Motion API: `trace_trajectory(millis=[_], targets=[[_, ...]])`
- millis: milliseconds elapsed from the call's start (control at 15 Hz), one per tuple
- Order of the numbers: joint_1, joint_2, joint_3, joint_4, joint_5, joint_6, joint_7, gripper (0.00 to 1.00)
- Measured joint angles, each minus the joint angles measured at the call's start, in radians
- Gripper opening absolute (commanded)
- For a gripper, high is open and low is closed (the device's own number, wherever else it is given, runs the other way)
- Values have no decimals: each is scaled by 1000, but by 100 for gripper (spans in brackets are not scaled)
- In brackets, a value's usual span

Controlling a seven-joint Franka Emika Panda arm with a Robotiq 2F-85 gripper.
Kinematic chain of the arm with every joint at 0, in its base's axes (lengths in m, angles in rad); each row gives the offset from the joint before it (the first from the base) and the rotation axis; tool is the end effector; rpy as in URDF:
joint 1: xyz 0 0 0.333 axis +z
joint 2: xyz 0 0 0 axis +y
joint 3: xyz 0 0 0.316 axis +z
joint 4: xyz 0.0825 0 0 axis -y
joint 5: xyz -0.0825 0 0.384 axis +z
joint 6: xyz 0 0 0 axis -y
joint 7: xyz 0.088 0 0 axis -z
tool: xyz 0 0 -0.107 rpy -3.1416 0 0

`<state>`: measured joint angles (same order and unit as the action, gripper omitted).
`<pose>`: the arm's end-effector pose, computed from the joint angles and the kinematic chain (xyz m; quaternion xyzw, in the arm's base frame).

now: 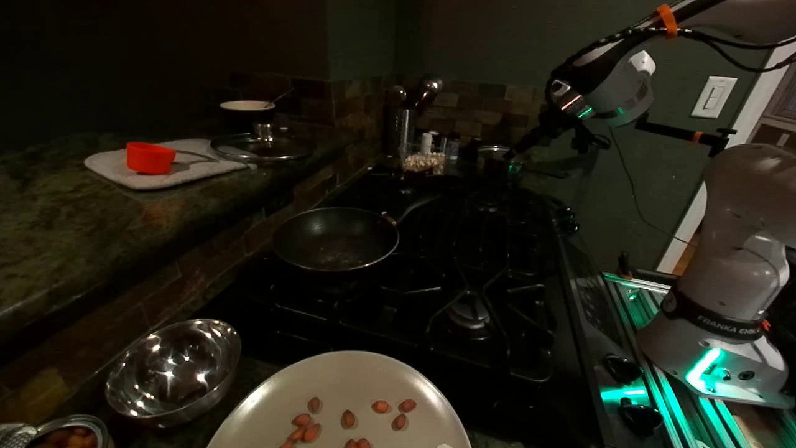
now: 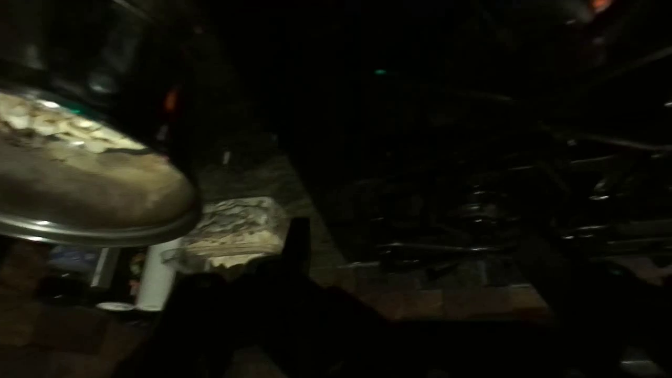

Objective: Move the pot to the right

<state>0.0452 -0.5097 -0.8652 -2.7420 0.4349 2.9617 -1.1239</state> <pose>0.2742 -0.3195 0.3711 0.9313 -0.0704 0.3565 0.0262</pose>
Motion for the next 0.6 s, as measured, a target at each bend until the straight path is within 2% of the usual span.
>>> trace_trajectory(millis=[133, 333, 467, 600], targets=[[-128, 4, 153, 1, -40, -176, 49, 100], [-280, -33, 352, 2, -212, -425, 191, 100], [-337, -93, 460, 2, -313, -590, 280, 100], [-338, -170, 527, 2, -350, -766, 317, 100]])
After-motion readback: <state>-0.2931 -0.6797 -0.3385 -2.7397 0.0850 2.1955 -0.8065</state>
